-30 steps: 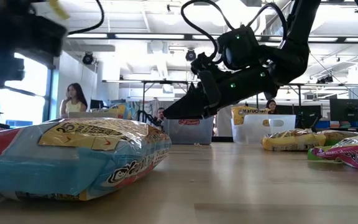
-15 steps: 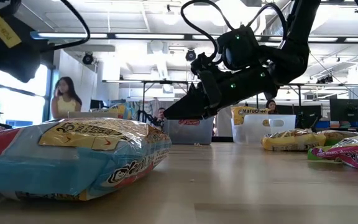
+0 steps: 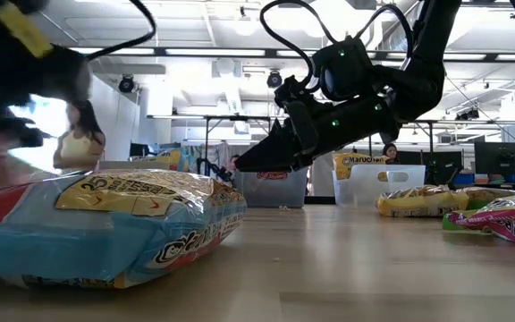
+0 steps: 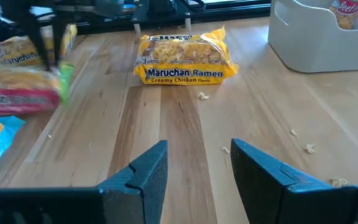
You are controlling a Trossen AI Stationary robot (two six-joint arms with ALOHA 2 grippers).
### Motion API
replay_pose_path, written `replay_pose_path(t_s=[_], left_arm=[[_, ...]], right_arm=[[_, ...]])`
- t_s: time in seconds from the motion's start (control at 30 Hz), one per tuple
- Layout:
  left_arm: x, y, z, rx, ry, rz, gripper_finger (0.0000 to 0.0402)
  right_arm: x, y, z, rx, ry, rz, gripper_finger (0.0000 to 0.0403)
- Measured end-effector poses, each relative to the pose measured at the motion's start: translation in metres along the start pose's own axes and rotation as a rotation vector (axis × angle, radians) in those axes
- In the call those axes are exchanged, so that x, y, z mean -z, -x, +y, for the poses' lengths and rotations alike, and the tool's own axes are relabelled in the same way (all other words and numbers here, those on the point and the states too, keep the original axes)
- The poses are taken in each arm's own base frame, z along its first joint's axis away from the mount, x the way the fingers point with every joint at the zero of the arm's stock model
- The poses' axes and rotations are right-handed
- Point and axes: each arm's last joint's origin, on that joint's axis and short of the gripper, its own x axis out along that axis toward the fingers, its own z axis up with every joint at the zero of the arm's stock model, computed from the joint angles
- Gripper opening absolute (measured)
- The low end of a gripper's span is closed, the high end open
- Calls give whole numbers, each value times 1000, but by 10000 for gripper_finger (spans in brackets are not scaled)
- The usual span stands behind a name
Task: Sort Maruchan noodles
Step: Put the green noodle pack into the black bin
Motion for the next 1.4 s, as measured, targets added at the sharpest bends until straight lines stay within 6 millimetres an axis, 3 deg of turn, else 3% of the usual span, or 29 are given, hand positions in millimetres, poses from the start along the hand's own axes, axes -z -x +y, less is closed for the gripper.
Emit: replay_pose_path(t_s=[0.17,0.37,0.6,0.73,0.9,1.2,1.4], left_arm=[[-24,4,18,-109,-68,-168,6],[-59,8,35,-136,-203,-331,1],[-89,17,48,-142,-315,-502,0],[-97,20,50,-146,-368,-560,0],[-101,23,50,-144,-412,-604,0],[-106,27,46,-132,-443,-671,0],[-107,28,45,-125,-444,-689,0]], right_arm=[[-1,0,-3,6,-62,-2,158],[-17,-11,-13,-79,-241,39,165],[-42,-26,-15,-235,-343,303,237],[-61,-30,-13,-339,-367,342,282],[-71,-31,-13,-378,-417,334,298],[-70,-31,-18,-380,-479,347,298],[-51,-45,-6,-464,-590,406,282]])
